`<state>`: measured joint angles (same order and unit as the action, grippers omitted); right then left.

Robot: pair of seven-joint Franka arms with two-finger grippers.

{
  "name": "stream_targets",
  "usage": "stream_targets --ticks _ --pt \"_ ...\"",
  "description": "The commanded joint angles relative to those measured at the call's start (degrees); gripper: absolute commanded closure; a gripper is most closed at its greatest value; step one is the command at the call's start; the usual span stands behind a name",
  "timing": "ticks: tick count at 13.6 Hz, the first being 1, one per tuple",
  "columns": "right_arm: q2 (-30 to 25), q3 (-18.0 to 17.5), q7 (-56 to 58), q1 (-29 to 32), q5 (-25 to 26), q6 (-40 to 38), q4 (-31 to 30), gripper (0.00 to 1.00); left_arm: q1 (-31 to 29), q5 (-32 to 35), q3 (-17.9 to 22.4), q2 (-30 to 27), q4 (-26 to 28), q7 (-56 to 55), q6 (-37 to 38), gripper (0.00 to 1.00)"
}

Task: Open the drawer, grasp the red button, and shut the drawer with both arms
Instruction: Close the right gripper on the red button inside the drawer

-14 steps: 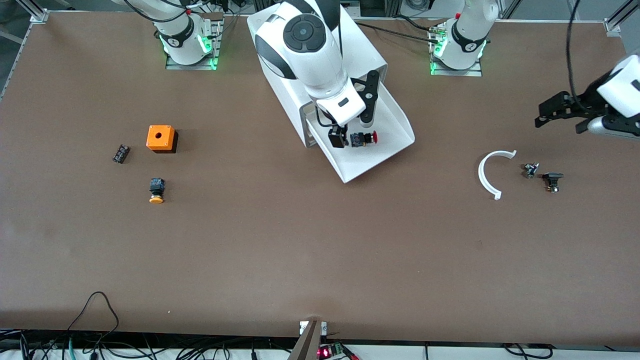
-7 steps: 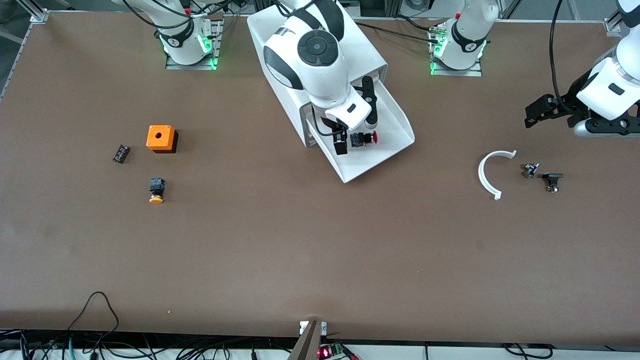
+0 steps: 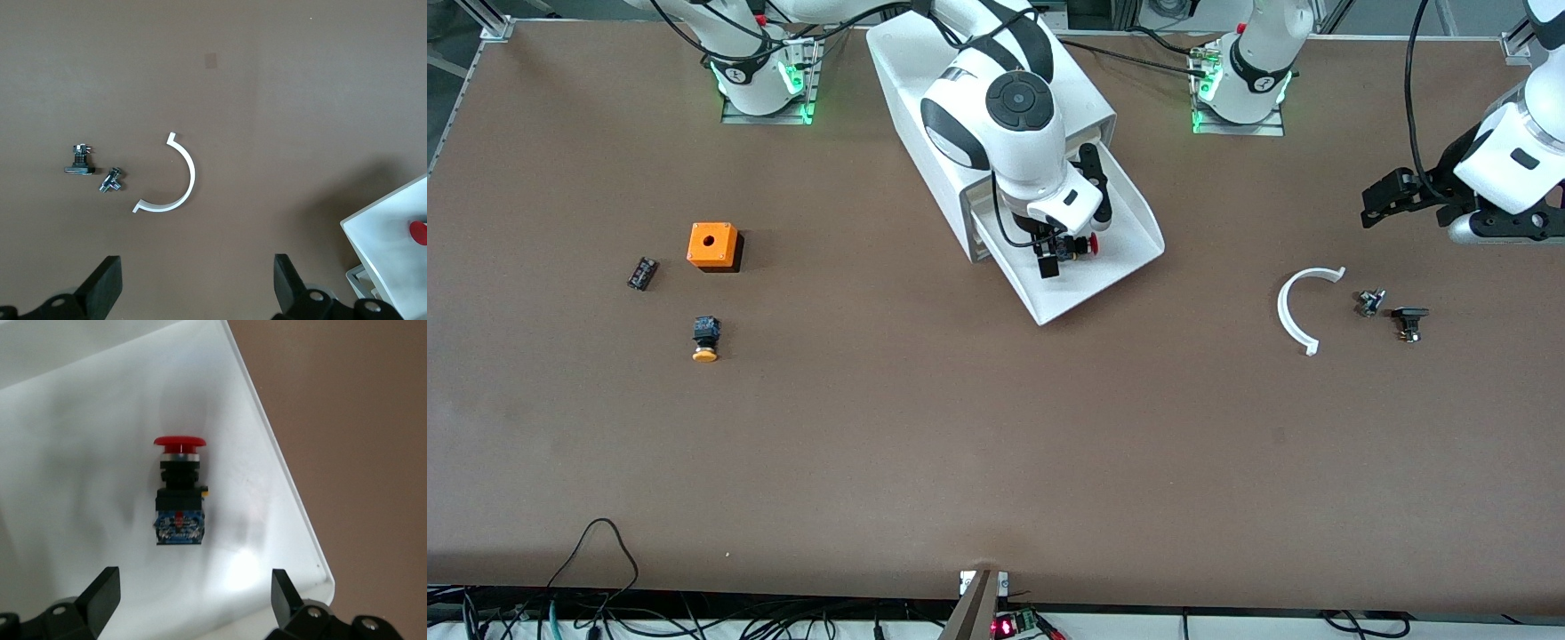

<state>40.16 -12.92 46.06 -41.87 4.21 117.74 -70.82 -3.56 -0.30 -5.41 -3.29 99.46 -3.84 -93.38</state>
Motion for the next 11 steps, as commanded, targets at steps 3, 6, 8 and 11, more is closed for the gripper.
stream_targets --ticks 3,6,8,11 --pt "3.87 -0.26 0.09 -1.10 0.71 3.19 2.26 0.00 0.13 1.35 -0.12 0.66 -1.63 -0.64 1.45 0.00" --pt "4.49 -0.18 0.00 -1.54 0.80 2.76 2.00 0.00 0.13 1.35 -0.12 0.66 -1.72 -0.64 1.36 0.00" --pt "4.57 -0.18 -0.09 -1.98 0.80 2.75 1.91 0.00 0.13 1.35 -0.12 0.74 -1.72 -0.64 1.45 0.00" --pt "4.58 -0.18 -0.09 -2.51 0.89 2.67 1.91 0.00 0.13 1.35 -0.12 0.66 -1.72 -0.64 1.45 0.00"
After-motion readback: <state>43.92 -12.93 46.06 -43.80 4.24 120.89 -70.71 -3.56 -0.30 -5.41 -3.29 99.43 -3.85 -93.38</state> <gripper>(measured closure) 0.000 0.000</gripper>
